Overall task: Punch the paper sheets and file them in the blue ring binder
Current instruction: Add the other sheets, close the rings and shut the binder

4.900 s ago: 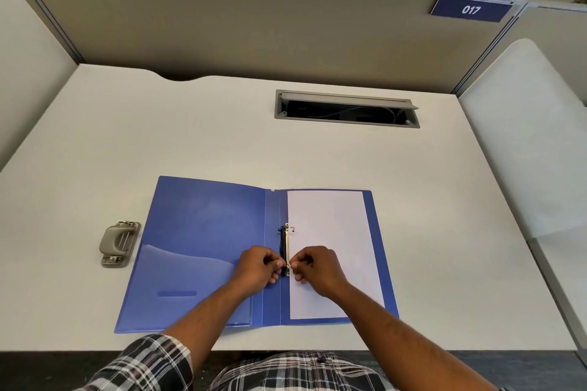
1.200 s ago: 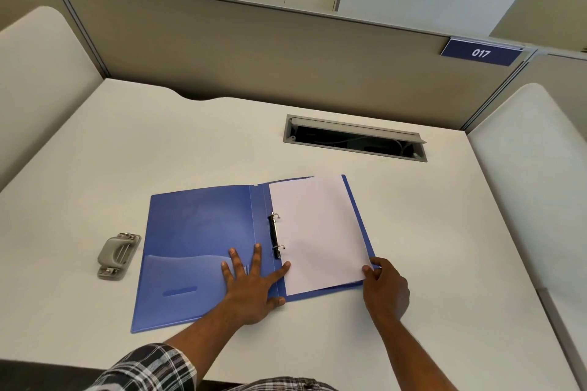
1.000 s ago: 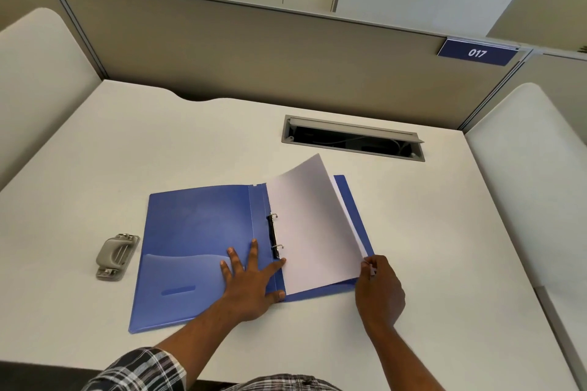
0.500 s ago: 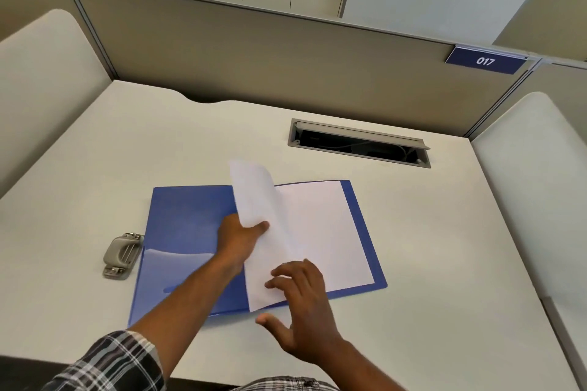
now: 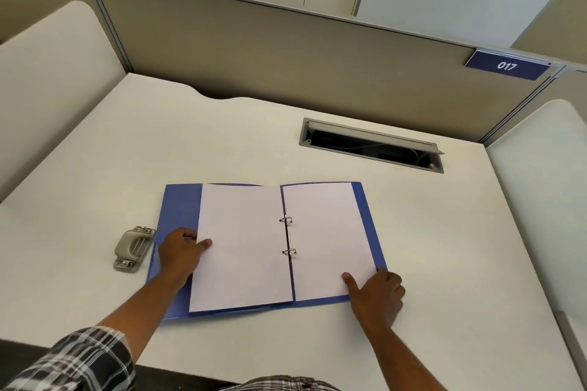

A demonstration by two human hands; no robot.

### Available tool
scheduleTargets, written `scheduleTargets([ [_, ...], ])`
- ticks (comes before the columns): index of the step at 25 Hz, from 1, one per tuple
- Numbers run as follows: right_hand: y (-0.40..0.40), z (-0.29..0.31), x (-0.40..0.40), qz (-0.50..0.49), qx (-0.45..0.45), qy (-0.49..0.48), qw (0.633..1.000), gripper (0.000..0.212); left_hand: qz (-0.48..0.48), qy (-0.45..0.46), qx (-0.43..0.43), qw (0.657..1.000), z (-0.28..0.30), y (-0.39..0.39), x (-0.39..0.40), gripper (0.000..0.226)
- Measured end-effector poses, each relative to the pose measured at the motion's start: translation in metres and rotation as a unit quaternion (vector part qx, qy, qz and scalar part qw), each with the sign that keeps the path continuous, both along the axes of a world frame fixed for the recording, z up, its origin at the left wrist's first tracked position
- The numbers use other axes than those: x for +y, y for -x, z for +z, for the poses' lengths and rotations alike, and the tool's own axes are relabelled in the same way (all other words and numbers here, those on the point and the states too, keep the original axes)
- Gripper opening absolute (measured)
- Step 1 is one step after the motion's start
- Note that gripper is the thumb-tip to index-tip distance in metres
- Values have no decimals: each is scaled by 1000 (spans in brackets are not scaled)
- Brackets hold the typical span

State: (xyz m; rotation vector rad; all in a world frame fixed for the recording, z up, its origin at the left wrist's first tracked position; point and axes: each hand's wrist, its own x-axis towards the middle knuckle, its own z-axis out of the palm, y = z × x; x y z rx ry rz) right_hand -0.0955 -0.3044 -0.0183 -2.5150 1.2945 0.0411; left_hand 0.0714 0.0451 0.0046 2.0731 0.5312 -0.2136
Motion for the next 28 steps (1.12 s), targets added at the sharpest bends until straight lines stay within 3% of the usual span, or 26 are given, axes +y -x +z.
scheduleTargets([
  [5,-5,1,-6,-1,14,-16,1000,88,-10,-25,0,1000,-19,1,3,35],
  [8,-8,5,-5,-8,9,-52,999,78,-17,-35,1,999,-24,6,2,57],
  [11,-10,10,-6,-48,-17,-108,993,68,-2,-96,-55,994,-15,15,-8,71],
  [14,-10,14,-9,-80,-63,-106,989,51,-33,-195,-143,970,1,23,-29,58],
  [18,-1,20,-20,-77,-112,-99,986,17,-122,-215,-204,947,7,29,-58,39],
  [23,10,24,-21,-56,-115,-76,989,26,-237,-135,-146,951,-5,36,-85,27],
  [28,17,22,-19,-19,-110,-35,993,25,-289,-147,-99,941,-16,41,-92,28],
])
